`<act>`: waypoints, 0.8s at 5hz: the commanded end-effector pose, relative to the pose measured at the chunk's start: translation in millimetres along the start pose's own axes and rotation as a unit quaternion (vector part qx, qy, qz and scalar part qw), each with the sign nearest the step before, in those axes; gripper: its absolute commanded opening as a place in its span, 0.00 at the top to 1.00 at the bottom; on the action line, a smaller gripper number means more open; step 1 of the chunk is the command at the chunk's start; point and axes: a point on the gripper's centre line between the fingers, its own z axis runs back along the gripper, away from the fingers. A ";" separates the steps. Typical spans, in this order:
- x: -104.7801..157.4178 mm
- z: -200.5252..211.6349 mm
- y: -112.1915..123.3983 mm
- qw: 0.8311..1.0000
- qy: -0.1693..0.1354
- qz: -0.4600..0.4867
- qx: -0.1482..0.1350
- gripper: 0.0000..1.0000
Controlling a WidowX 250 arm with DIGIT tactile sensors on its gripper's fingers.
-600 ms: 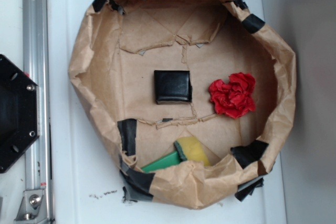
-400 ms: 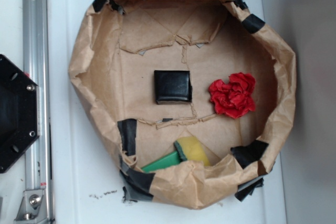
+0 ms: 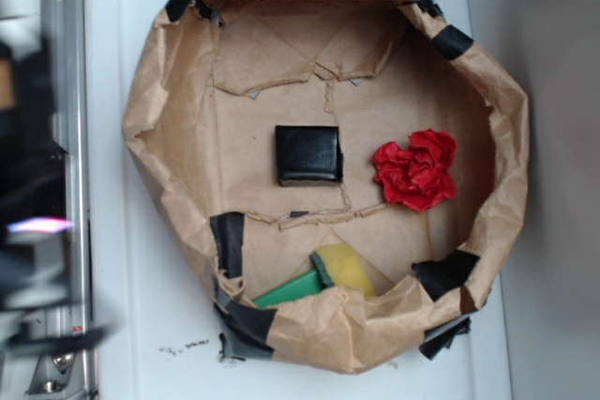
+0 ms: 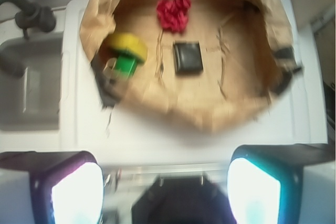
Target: Grab the black box.
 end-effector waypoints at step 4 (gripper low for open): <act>68.2 -117.6 42.5 0.997 -0.019 0.059 0.036 0.00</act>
